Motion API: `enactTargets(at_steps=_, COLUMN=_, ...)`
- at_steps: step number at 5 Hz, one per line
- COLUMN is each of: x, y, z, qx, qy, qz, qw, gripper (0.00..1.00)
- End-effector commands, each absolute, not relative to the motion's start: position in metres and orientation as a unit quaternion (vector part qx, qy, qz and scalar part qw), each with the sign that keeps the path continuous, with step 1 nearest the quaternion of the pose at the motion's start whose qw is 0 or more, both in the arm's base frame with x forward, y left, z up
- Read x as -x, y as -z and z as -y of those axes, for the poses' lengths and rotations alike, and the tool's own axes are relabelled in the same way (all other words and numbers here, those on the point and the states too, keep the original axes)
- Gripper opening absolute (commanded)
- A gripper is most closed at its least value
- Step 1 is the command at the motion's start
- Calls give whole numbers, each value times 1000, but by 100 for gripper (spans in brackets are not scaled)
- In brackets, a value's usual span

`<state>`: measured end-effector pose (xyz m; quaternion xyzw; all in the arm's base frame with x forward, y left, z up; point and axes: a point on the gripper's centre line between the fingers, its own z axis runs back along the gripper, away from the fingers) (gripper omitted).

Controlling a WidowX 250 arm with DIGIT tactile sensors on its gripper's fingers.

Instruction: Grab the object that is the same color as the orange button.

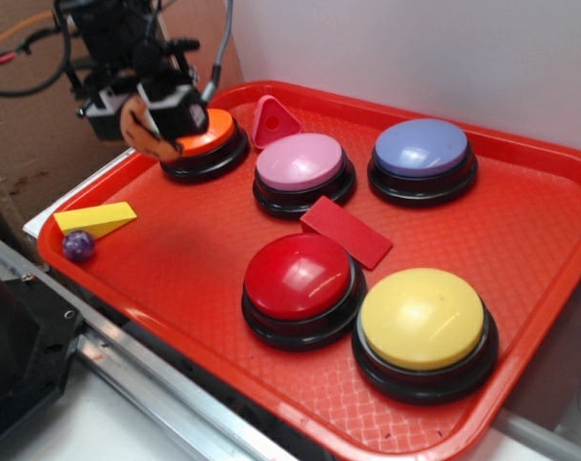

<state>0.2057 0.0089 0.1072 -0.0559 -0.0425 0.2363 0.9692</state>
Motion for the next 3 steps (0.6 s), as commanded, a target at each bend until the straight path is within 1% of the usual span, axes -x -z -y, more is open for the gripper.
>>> enactTargets(at_steps=1, x=-199, y=-207, z=-6, qx=67, qy=-108, qz=99, qw=987, gripper=0)
enactTargets(at_steps=2, x=-191, y=-218, z=-3, qx=72, qy=-104, qz=117, qw=985, gripper=0)
enactTargets(at_steps=3, x=-191, y=-208, z=-9, qx=74, qy=-162, qz=78, qw=981, gripper=0)
